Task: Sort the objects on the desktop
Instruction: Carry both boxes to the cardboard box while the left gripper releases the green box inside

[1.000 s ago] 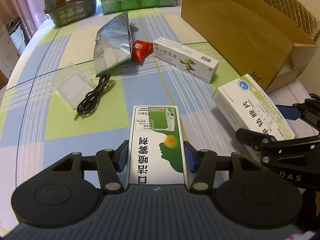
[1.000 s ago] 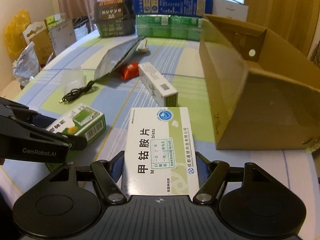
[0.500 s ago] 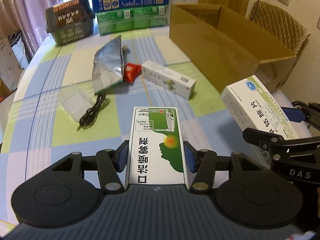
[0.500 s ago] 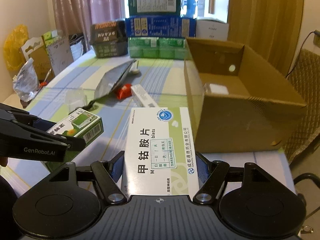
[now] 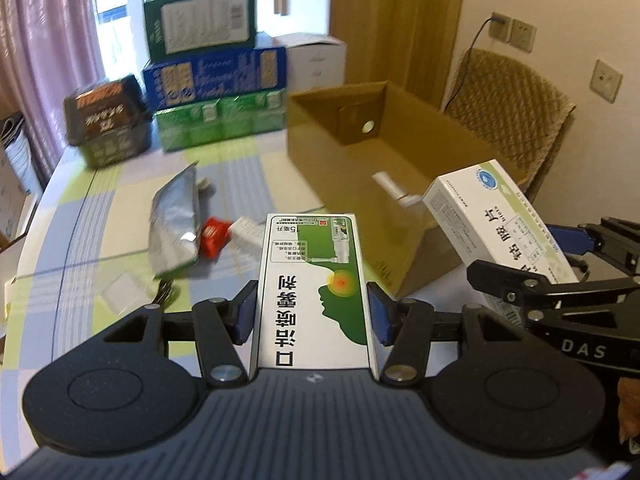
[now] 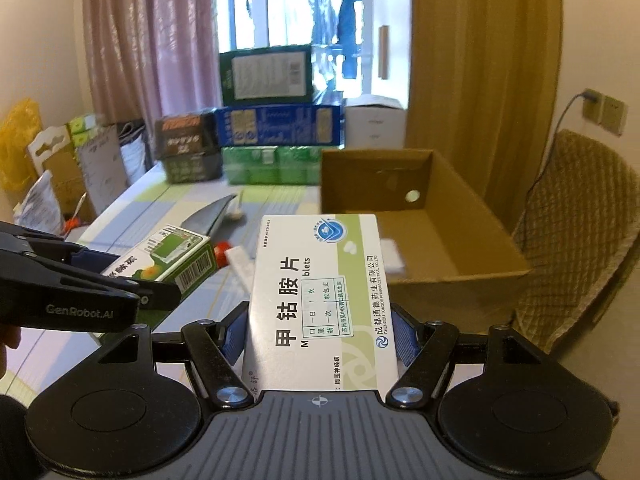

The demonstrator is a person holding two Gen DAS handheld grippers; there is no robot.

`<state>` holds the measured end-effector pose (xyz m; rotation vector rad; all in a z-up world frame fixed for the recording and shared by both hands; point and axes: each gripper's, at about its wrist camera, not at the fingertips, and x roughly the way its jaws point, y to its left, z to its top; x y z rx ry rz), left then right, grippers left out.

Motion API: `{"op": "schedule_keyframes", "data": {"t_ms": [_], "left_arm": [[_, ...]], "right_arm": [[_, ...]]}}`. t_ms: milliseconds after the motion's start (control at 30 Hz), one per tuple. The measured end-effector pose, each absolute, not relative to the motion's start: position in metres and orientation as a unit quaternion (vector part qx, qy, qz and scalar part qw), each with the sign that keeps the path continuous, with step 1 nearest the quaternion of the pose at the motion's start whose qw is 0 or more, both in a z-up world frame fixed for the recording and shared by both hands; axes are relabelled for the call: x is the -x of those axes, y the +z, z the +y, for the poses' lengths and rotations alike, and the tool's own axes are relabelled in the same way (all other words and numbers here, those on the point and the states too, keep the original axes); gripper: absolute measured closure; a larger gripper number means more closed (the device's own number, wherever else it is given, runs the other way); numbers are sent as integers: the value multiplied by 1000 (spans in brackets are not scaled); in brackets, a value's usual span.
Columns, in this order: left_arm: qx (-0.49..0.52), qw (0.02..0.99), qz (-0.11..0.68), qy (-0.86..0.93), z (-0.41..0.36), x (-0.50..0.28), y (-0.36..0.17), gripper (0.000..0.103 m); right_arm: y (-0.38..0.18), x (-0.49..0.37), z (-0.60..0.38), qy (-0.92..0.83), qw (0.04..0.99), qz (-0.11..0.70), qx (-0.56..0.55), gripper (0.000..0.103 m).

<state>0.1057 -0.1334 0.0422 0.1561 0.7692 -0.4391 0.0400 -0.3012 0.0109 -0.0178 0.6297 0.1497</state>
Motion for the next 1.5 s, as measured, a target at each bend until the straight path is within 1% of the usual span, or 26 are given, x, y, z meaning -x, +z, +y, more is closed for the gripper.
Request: {"op": "schedule_keyframes", "data": {"t_ms": [500, 833, 1167, 1300, 1433, 1500], "left_arm": [[-77, 895, 355, -258, -194, -113, 60, 53], [-65, 893, 356, -268, -235, -160, 57, 53], [-59, 889, 365, -269, -266, -211, 35, 53], [-58, 886, 369, -276, -274, -222, 24, 52], [-65, 890, 357, -277, -279, -226, 20, 52], [-68, 893, 351, -275, -277, -226, 22, 50]], "right_arm": [[24, -50, -364, 34, 952, 305, -2, 35], [38, -117, -402, 25, 953, 302, -5, 35], [12, -189, -426, 12, 944, 328, -11, 35], [2, -199, -430, 9, 942, 335, -10, 35], [-6, -205, -432, 7, 939, 343, -12, 35], [-8, -206, -432, 8, 938, 346, -11, 35]]}}
